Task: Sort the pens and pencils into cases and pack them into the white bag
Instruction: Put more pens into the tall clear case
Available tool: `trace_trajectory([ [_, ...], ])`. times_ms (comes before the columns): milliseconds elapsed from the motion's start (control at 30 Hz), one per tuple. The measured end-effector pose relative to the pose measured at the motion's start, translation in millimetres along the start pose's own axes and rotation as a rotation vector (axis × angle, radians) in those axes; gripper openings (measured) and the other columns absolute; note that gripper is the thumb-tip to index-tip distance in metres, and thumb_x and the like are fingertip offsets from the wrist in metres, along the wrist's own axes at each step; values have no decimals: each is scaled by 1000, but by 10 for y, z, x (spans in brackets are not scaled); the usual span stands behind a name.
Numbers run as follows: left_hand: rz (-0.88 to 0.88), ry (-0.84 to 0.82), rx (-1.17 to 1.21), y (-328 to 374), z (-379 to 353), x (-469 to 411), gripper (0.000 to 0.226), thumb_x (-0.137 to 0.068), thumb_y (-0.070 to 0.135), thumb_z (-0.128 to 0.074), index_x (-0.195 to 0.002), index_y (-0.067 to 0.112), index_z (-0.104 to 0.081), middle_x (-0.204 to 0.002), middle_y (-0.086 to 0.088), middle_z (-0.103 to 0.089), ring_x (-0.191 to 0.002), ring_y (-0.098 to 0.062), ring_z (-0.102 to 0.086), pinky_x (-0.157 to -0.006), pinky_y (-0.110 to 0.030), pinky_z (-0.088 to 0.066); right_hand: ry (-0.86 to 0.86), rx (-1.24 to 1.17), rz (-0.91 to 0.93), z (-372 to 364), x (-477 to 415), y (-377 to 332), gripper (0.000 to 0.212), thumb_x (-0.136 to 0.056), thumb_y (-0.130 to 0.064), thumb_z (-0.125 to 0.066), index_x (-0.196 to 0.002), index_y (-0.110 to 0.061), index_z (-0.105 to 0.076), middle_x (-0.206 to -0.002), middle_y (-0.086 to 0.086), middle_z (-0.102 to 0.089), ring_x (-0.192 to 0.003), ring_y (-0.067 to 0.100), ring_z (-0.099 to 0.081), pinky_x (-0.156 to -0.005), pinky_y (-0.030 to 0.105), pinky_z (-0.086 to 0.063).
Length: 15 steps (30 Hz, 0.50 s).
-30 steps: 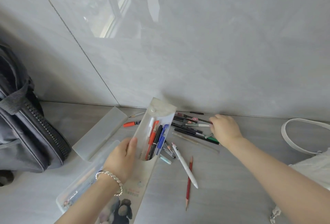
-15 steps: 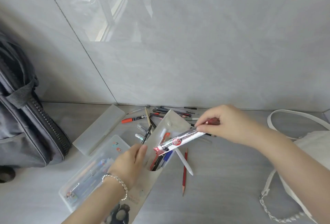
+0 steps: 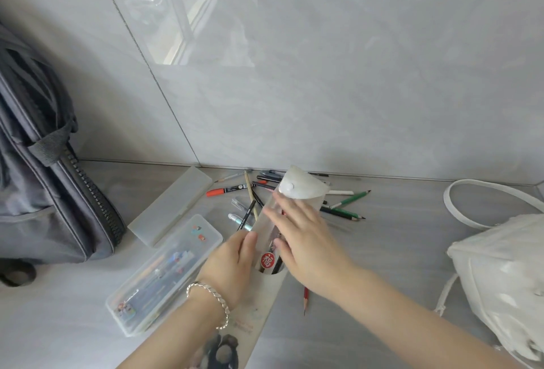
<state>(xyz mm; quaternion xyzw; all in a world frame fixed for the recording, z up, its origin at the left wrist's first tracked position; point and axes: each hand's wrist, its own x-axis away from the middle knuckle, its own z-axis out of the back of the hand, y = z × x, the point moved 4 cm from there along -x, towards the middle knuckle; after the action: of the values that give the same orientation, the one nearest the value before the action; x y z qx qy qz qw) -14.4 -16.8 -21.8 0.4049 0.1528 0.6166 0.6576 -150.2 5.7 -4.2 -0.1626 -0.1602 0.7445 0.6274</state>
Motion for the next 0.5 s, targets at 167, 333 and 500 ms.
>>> trace_trajectory([
  [167, 10, -46, -41, -31, -28, -19, 33, -97, 38, -30, -77, 22, -51, -71, 2, -59, -71, -14, -55, -65, -23, -40, 83, -187, -146, 43, -63, 105, 41, -96, -19, -38, -136, -16, -39, -131, 9, -47, -120, 24, -45, -103, 30, -37],
  [333, 23, -101, -89, -71, -55, -42, 32, -97, 39, -29, -71, 31, -46, -70, 7, -57, -67, -7, -52, -61, -17, -38, 286, -86, -103, 148, -240, 350, 18, -81, -6, -60, -93, -13, -72, -90, 2, -73, -88, 25, -67, -76, 36, -55],
  [500, 77, -56, -65, -127, -3, -163, 32, -98, 36, -29, -70, 32, -44, -68, 9, -54, -65, -5, -50, -58, -16, -35, 501, -35, 123, 137, -337, 456, 12, -73, 1, -67, -78, -9, -72, -84, 3, -71, -83, 18, -60, -73, 28, -50],
])
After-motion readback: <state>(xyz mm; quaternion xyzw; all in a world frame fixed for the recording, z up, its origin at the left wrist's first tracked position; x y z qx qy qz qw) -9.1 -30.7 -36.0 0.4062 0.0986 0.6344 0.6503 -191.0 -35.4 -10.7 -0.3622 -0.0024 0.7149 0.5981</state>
